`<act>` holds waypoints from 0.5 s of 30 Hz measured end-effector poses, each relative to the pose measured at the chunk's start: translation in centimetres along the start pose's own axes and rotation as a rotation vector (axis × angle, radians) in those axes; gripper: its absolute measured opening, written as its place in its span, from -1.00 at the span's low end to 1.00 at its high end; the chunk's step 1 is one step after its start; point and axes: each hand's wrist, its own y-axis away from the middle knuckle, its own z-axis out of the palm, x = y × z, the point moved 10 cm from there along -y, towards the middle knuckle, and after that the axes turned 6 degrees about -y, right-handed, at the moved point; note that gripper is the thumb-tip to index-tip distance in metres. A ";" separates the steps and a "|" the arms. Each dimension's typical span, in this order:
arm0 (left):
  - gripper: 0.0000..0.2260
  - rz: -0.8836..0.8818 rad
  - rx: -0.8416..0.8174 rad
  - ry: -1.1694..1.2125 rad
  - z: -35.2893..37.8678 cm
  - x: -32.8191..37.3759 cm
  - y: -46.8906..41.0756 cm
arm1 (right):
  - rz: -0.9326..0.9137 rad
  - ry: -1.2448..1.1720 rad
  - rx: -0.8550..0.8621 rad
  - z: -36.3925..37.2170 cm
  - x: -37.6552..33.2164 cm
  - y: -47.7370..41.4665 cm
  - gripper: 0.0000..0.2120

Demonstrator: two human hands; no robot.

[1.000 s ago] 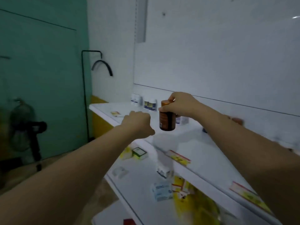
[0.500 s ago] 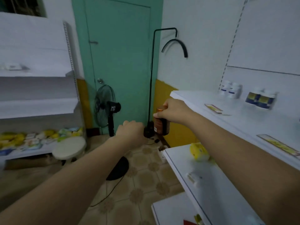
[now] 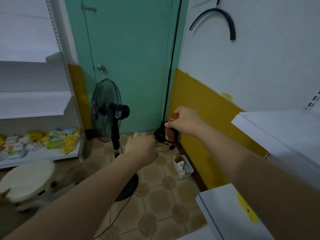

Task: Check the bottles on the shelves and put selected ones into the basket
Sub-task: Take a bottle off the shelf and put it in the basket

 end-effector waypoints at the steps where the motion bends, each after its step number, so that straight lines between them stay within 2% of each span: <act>1: -0.67 0.020 -0.008 -0.004 0.7 -0.5 -2.3 | 0.016 -0.002 0.003 0.5 0.4 -2.2 -0.64; 9: -0.66 0.188 -0.054 0.010 4.7 -2.5 -20.4 | 0.213 0.002 0.055 1.8 5.5 -17.4 -0.56; 15: -0.57 0.323 -0.095 0.030 7.7 1.1 -33.2 | 0.323 0.061 0.101 0.2 12.0 -27.7 -0.57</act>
